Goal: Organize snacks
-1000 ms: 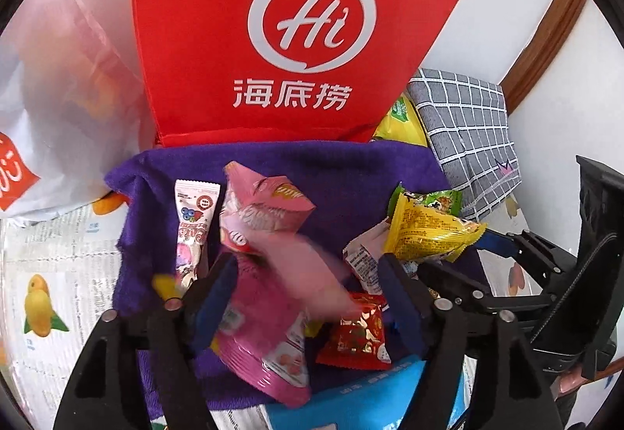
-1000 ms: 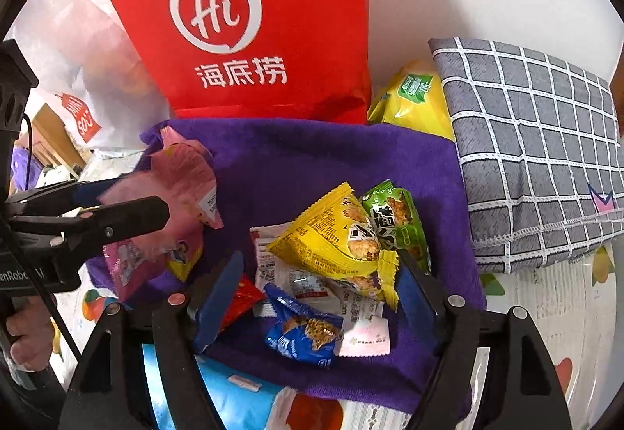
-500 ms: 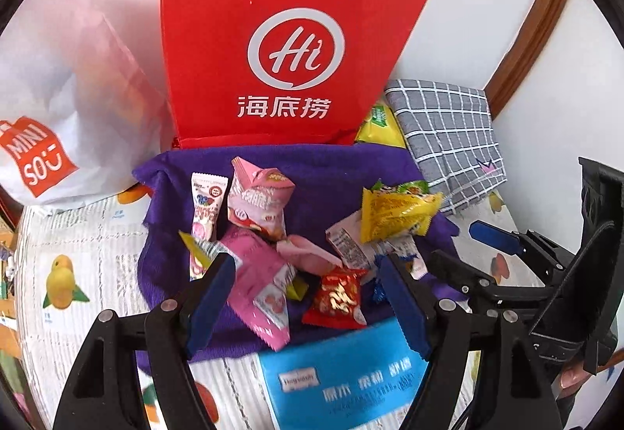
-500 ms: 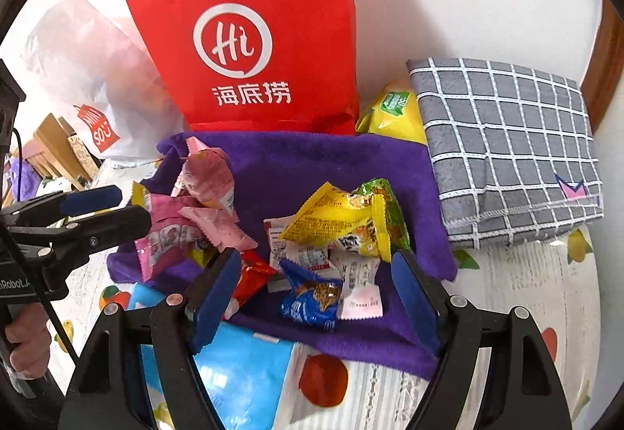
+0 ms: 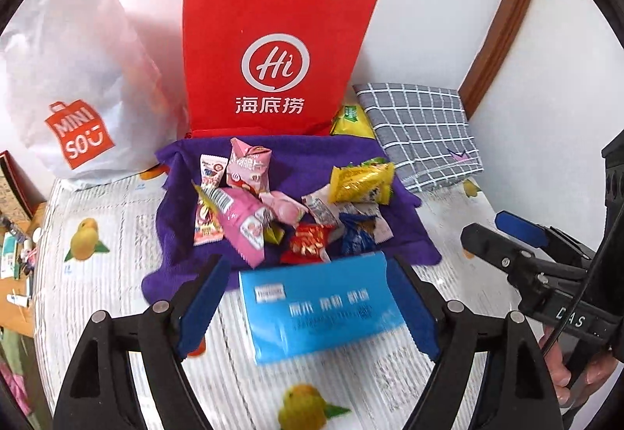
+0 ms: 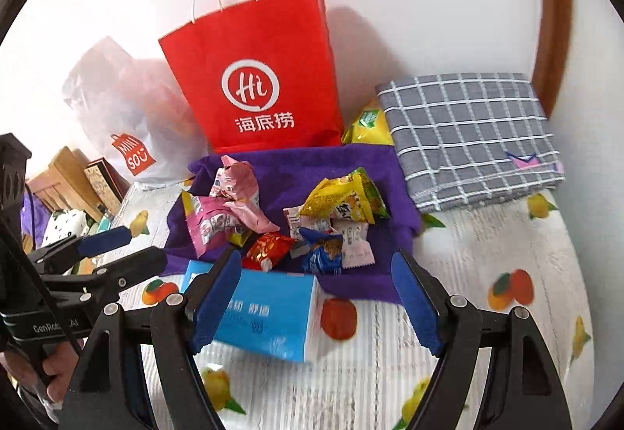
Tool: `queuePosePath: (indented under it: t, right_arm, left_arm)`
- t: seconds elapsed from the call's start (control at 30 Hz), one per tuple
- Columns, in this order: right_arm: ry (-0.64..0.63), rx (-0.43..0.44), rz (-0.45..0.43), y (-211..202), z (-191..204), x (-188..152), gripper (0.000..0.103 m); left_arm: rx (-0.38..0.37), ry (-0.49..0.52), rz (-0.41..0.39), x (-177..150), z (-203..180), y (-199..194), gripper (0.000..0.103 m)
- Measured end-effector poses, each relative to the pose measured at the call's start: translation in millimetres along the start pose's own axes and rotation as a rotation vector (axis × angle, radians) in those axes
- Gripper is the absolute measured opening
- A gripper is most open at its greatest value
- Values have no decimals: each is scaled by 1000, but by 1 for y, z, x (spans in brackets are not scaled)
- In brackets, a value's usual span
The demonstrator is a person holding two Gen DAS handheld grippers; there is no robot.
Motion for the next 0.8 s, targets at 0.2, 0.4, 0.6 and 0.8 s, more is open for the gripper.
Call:
queuePosePath:
  t: [0.2,0.4,0.6,0.8]
  right_arm:
    - [3,-8,-31,-42,12,-15,79]
    - [0,-3,-57,-83,25,-33,80]
    - [18,-52,-87,-115,16,-56,99]
    - [20,-95,-114,-148,3,-75,101]
  left_arm:
    - [28,0,-41,-20,-6,-41,93]
    - [59,32,-72,-42,-17,-78,97]
    - [95,35,-91,-65,-18,-103,97]
    - [121,32,-124,-85,-24,-129,97]
Point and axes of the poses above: each gripper's, at about its wrist camera, not at the fingertips, and y roughly the way its jaws point, z to its left, x to its top, the point moved 8 cm from there along y, roughly the way its jaws point, and after that the axes turned 10 degrees about -z, right-handed, at the moved point
